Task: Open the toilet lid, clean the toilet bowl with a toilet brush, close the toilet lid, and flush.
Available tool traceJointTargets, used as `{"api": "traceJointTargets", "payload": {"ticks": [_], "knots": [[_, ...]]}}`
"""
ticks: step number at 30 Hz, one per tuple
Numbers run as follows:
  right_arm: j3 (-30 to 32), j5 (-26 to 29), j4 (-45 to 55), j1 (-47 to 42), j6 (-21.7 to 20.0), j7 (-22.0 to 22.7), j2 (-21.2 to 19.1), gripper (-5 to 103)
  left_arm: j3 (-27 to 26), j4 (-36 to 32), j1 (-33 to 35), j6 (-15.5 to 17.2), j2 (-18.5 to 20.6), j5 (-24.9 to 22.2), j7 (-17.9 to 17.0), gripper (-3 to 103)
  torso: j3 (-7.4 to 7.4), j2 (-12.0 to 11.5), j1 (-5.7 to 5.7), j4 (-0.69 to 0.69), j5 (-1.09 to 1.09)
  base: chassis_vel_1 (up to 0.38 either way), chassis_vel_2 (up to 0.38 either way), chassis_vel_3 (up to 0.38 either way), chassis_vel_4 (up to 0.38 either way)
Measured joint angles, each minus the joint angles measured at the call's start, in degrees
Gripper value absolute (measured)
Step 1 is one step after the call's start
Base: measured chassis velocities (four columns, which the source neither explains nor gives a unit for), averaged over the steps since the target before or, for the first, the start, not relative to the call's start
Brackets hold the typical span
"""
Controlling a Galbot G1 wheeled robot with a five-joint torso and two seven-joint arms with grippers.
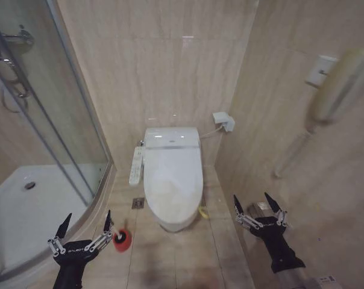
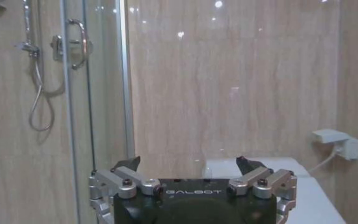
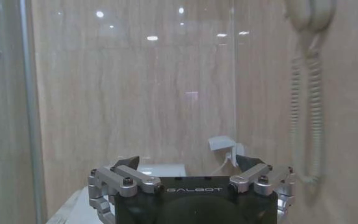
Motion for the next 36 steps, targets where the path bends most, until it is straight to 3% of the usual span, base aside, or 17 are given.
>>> {"api": "traceJointTargets", "payload": {"ticks": [3,6,9,36], "knots": [[0.0,0.0,0.0,0.0,0.0,0.0,0.0,100,0.0,0.0,0.0,0.0,0.0,0.0,0.0,100,-0.01,0.0,-0.01,0.02,0.10,0.346,-0.320,-0.343,0.335],[0.0,0.0,0.0,0.0,0.0,0.0,0.0,100,0.0,0.0,0.0,0.0,0.0,0.0,0.0,100,-0.02,0.0,-0.03,0.00,0.01,0.236,-0.284,-0.288,0.291],[0.0,0.0,0.0,0.0,0.0,0.0,0.0,100,0.0,0.0,0.0,0.0,0.0,0.0,0.0,100,-0.02,0.0,-0.04,0.01,0.06,0.150,-0.159,-0.178,0.137],[0.0,0.0,0.0,0.0,0.0,0.0,0.0,100,0.0,0.0,0.0,0.0,0.0,0.0,0.0,100,0.01,0.0,0.02,0.01,0.04,-0.009,0.013,0.012,-0.009]]}}
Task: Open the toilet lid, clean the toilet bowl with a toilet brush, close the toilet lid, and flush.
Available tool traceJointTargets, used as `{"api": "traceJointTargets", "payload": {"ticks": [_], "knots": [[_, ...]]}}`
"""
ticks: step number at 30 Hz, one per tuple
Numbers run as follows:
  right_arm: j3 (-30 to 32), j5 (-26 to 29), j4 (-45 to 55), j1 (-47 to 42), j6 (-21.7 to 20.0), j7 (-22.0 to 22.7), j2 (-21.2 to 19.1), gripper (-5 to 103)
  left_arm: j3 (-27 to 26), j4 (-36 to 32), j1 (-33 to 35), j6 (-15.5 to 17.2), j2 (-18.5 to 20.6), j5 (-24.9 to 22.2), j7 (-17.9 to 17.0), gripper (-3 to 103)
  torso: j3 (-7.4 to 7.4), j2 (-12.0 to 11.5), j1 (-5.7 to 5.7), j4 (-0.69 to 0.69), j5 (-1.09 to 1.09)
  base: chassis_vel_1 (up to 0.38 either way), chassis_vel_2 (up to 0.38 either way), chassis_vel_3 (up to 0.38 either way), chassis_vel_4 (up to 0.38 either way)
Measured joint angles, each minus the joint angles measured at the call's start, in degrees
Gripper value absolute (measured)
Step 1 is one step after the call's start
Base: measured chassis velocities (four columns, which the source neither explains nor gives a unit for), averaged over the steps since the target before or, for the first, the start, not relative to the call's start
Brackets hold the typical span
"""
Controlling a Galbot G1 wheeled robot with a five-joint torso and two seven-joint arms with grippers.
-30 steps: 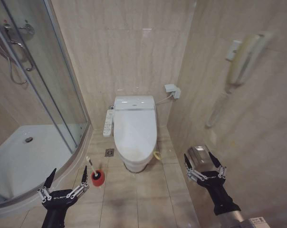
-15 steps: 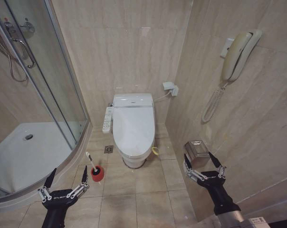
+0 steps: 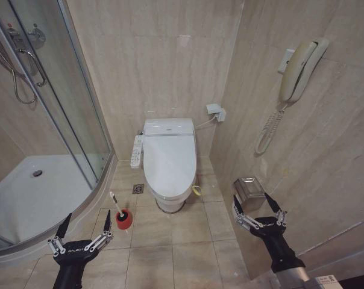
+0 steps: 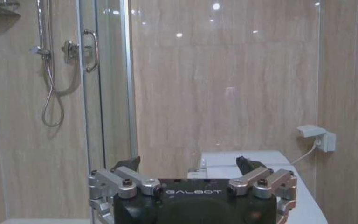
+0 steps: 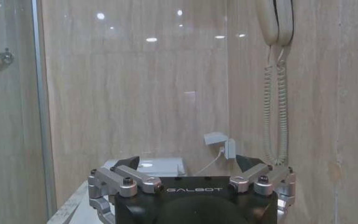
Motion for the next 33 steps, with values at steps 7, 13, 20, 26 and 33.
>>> {"api": "traceJointTargets", "payload": {"ticks": [7,13,20,26,33], "knots": [[0.0,0.0,0.0,0.0,0.0,0.0,0.0,100,0.0,0.0,0.0,0.0,0.0,0.0,0.0,100,0.00,0.0,0.00,0.00,0.00,0.007,0.002,-0.008,-0.002],[0.0,0.0,0.0,0.0,0.0,0.0,0.0,100,0.0,0.0,0.0,0.0,0.0,0.0,0.0,100,0.00,0.0,-0.01,0.00,0.00,0.000,0.000,0.000,0.000],[0.0,0.0,0.0,0.0,0.0,0.0,0.0,100,0.0,0.0,0.0,0.0,0.0,0.0,0.0,100,0.00,0.0,0.00,0.00,0.00,0.000,0.000,0.000,0.000],[0.0,0.0,0.0,0.0,0.0,0.0,0.0,100,0.0,0.0,0.0,0.0,0.0,0.0,0.0,100,0.00,0.0,0.00,0.00,0.00,0.000,0.000,0.000,0.000],[0.0,0.0,0.0,0.0,0.0,0.0,0.0,100,0.0,0.0,0.0,0.0,0.0,0.0,0.0,100,0.00,0.0,0.00,-0.01,0.00,0.046,0.004,-0.038,-0.007]]}}
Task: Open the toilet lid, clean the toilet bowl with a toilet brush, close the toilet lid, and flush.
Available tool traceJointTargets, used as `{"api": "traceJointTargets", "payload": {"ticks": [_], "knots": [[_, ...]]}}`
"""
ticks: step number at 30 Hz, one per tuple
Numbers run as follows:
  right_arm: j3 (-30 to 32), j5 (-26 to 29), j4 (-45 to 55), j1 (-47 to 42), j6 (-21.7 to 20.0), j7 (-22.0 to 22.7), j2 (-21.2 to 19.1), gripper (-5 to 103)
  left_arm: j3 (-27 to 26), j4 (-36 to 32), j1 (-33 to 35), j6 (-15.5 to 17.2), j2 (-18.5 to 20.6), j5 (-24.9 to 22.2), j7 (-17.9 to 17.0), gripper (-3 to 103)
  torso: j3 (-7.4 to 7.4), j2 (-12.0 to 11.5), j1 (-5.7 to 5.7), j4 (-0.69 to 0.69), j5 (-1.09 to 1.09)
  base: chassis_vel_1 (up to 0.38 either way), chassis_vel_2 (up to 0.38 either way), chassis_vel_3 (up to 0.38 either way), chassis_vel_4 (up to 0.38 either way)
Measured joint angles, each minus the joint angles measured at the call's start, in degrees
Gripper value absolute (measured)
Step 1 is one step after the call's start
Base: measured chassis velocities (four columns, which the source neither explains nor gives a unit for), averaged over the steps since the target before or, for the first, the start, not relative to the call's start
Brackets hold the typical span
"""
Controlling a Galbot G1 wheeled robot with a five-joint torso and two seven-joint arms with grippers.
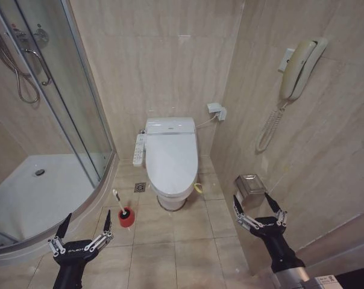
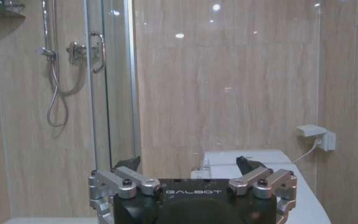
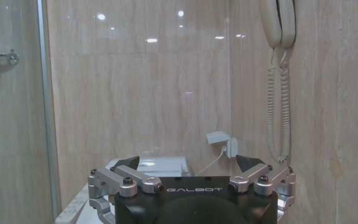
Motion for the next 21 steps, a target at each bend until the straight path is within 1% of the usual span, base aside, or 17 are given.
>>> {"api": "traceJointTargets", "payload": {"ticks": [3,21], "knots": [[0.0,0.0,0.0,0.0,0.0,0.0,0.0,100,0.0,0.0,0.0,0.0,0.0,0.0,0.0,100,0.00,0.0,-0.01,0.00,0.00,0.079,-0.004,-0.085,-0.001],[0.0,0.0,0.0,0.0,0.0,0.0,0.0,100,0.0,0.0,0.0,0.0,0.0,0.0,0.0,100,0.00,0.0,0.00,0.00,0.00,0.000,0.000,0.000,0.000]]}}
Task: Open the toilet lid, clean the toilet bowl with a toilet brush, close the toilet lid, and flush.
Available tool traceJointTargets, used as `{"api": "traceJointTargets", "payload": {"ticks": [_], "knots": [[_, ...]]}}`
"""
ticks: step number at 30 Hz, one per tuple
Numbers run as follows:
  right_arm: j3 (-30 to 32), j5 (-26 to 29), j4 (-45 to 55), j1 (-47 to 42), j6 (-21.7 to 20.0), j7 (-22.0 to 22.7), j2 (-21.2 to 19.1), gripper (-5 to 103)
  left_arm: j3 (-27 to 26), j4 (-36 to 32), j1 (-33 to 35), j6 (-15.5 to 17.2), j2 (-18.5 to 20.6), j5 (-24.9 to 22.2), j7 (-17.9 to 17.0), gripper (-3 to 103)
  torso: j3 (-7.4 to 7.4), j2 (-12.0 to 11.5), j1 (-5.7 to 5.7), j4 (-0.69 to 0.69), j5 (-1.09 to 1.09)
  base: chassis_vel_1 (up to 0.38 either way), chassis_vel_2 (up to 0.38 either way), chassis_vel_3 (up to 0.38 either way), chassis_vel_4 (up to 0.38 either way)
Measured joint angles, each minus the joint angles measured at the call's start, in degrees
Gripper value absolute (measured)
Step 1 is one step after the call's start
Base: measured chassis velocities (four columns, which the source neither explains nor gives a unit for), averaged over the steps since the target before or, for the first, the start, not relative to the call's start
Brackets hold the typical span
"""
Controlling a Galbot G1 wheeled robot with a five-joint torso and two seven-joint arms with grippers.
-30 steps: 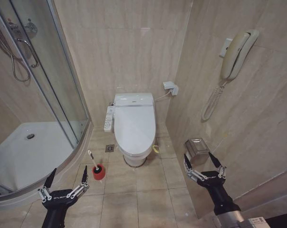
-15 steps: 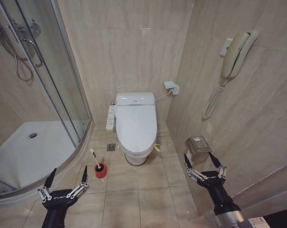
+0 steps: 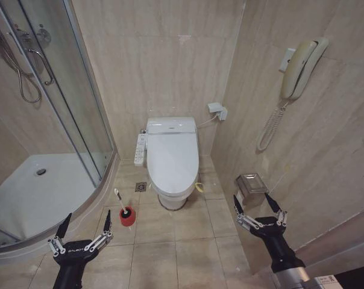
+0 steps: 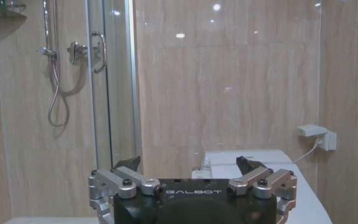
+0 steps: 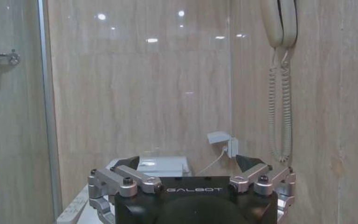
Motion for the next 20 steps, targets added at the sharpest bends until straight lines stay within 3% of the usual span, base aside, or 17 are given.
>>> {"api": "traceJointTargets", "payload": {"ticks": [20], "knots": [[0.0,0.0,0.0,0.0,0.0,0.0,0.0,100,0.0,0.0,0.0,0.0,0.0,0.0,0.0,100,0.00,0.0,0.00,0.00,0.00,0.000,0.000,0.000,0.000]]}}
